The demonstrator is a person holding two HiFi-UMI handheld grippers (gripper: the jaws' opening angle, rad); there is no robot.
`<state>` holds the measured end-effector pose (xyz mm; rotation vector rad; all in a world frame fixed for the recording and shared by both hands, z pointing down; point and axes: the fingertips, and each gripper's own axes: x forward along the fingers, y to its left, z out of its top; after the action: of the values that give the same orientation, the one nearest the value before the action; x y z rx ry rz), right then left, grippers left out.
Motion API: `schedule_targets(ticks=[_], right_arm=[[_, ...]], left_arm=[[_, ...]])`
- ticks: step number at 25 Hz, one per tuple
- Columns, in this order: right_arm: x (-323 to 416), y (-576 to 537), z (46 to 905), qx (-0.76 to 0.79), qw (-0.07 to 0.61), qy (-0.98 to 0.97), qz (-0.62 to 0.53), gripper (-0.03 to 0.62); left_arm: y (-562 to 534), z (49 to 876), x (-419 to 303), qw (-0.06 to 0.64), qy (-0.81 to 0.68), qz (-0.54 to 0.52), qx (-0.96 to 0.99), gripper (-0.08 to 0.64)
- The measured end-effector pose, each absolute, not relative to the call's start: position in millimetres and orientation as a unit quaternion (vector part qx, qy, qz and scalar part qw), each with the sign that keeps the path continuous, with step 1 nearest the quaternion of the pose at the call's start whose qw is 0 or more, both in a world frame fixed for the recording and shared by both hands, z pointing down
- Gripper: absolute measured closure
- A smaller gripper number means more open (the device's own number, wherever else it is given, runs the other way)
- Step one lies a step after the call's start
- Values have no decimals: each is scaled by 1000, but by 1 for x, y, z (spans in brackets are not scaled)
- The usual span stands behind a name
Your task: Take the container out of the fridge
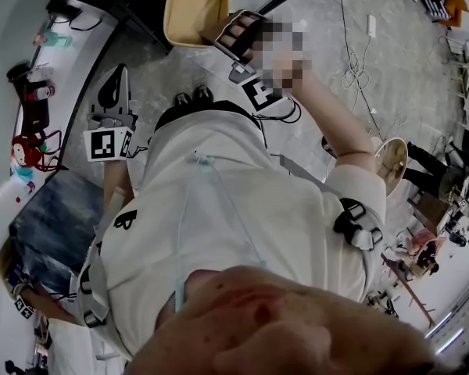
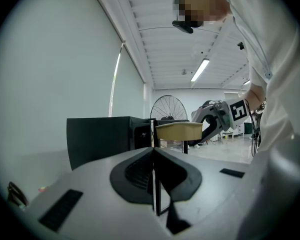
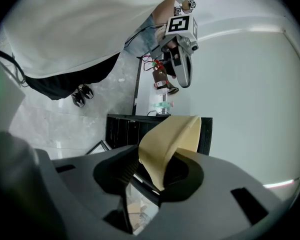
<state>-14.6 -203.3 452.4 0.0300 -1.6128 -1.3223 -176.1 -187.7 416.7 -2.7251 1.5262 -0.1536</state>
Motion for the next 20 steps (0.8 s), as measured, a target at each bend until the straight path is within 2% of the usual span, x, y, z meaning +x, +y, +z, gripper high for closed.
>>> schedule_targets(ticks=[5, 10, 20], right_arm=[[2, -176, 446, -5, 512, -660, -550, 462], [-23, -166, 442, 8, 497, -656, -568, 463], [-12, -163, 441, 7, 506, -660, -555, 466]], left_arm=[[-196, 418, -156, 5, 476, -39, -879, 551], [-193, 420, -174, 6, 474, -41, -879, 551], [-193, 422, -168, 0, 472, -39, -881, 551]])
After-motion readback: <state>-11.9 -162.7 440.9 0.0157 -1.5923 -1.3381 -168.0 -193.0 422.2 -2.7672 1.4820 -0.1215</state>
